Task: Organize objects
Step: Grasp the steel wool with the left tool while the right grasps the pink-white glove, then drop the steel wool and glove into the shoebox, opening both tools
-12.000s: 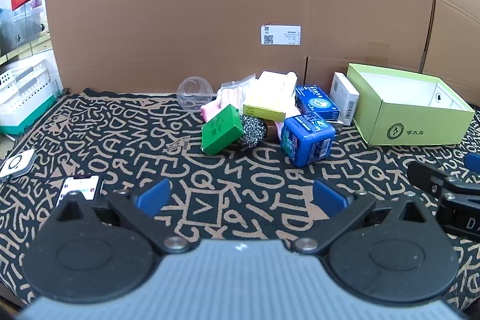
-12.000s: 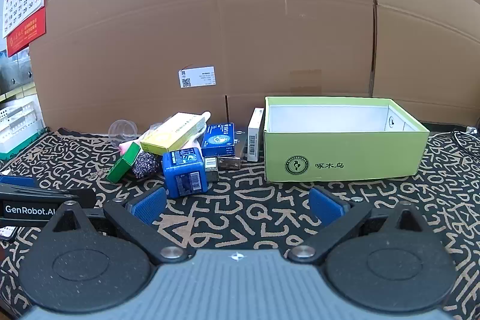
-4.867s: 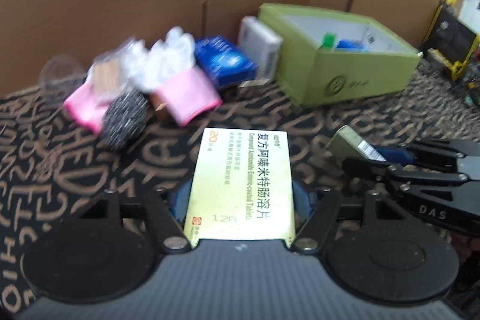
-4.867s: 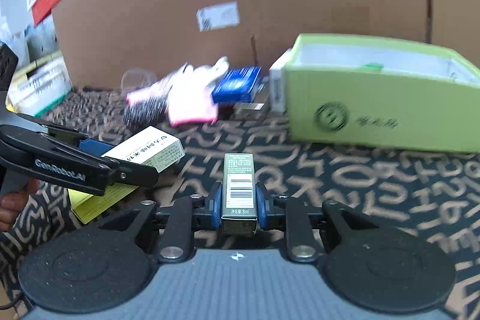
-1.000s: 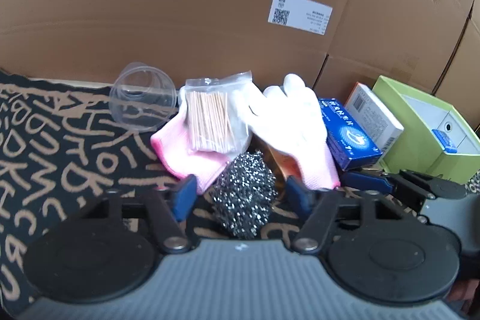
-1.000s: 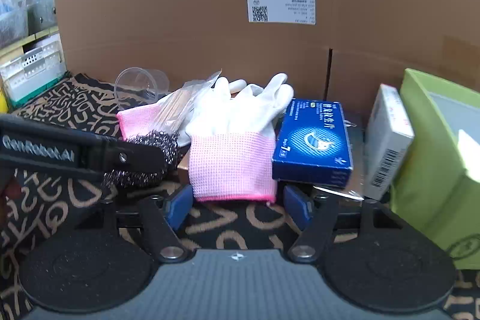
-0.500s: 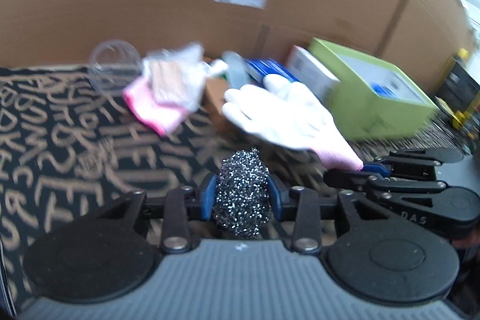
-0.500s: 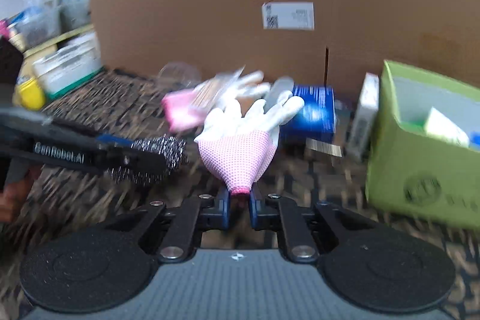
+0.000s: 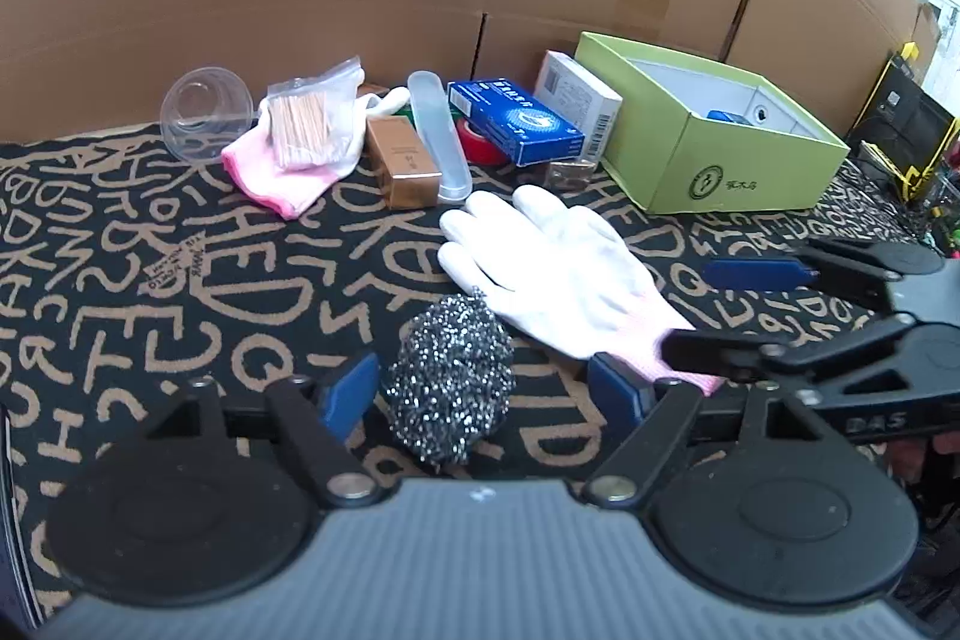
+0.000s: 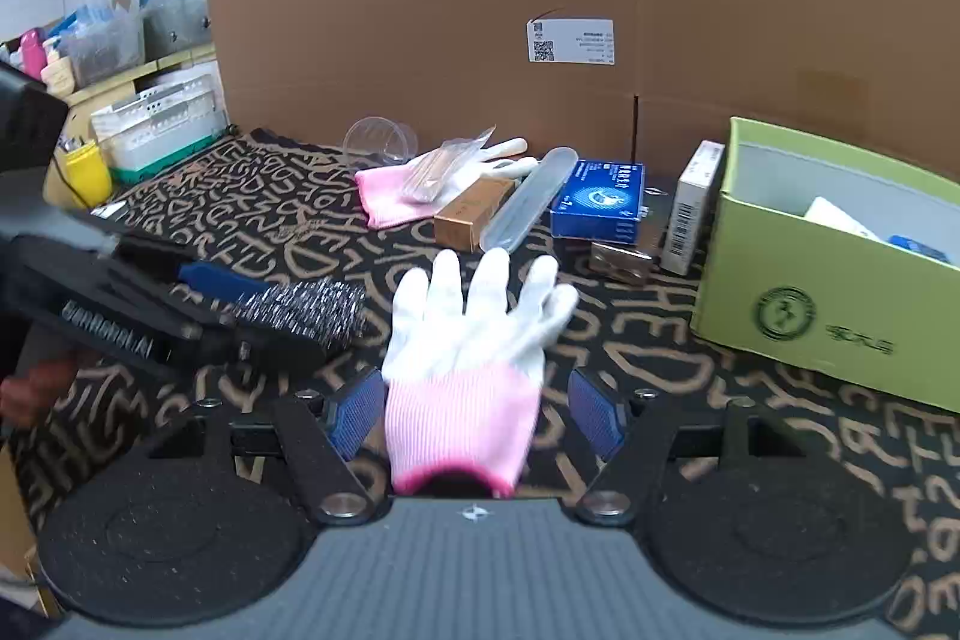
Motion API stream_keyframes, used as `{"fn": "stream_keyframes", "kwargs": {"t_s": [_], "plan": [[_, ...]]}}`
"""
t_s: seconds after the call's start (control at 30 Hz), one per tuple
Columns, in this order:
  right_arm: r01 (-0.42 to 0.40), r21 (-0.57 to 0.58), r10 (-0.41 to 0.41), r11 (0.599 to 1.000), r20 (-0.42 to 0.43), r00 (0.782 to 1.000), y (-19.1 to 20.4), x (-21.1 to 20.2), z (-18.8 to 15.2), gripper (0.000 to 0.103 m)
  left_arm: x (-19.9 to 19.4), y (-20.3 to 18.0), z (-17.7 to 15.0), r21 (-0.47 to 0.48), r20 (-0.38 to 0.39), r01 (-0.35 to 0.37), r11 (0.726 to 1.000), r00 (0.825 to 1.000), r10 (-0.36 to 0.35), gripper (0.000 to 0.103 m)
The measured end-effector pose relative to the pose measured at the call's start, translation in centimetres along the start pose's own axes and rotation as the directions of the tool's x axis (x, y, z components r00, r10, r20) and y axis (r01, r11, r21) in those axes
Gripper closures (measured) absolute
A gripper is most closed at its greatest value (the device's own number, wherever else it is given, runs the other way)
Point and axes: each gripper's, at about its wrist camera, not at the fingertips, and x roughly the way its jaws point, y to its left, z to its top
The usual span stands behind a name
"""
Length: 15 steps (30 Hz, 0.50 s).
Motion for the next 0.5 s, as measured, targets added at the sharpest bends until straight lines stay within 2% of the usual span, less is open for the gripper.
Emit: {"fn": "stream_keyframes", "kwargs": {"t_s": [0.07,0.1,0.13,0.17,0.2,0.23,0.3,0.37,0.5], "plan": [[0.001,0.009,-0.001,1.000,-0.018,1.000,-0.1,1.4,-0.3,0.032,0.7,0.3,0.1,-0.016,-0.008,-0.014,1.000,1.000,0.014,0.026],[0.002,0.016,-0.001,1.000,-0.034,0.999,-0.2,2.1,-0.5,0.035,1.2,0.4,0.2,-0.024,-0.017,-0.019,1.000,1.000,0.019,0.030],[0.001,0.026,0.000,1.000,-0.049,0.999,-0.3,2.5,-0.8,0.040,1.6,0.5,0.2,-0.031,-0.030,-0.020,0.999,0.999,0.019,0.046],[-0.003,0.027,0.005,1.000,-0.038,0.999,-0.4,2.4,-1.2,0.055,2.0,0.7,0.2,-0.037,-0.044,-0.017,0.999,0.999,0.016,0.056],[-0.012,0.022,0.013,1.000,-0.026,1.000,-0.4,2.0,-1.3,0.080,2.1,0.7,0.2,-0.031,-0.035,-0.027,0.999,0.999,0.026,0.061],[-0.035,0.043,0.037,0.998,-0.030,0.999,-0.6,1.5,-1.4,0.089,2.1,0.7,0.3,-0.027,-0.040,-0.026,0.999,0.999,0.025,0.063],[-0.039,0.089,0.040,0.995,0.001,0.999,-1.2,0.0,-1.3,0.092,2.0,0.5,0.6,-0.042,-0.047,0.004,0.999,0.999,-0.006,0.065],[0.001,0.086,-0.005,0.996,0.050,0.999,-1.7,-1.9,-1.0,0.092,1.9,-0.4,1.4,-0.047,-0.042,0.063,0.997,0.997,-0.065,0.065],[0.086,0.116,-0.103,0.990,0.151,0.983,-4.4,-6.1,0.3,0.092,1.5,-3.9,4.7,0.018,0.015,0.145,0.989,0.989,-0.146,0.065]]}}
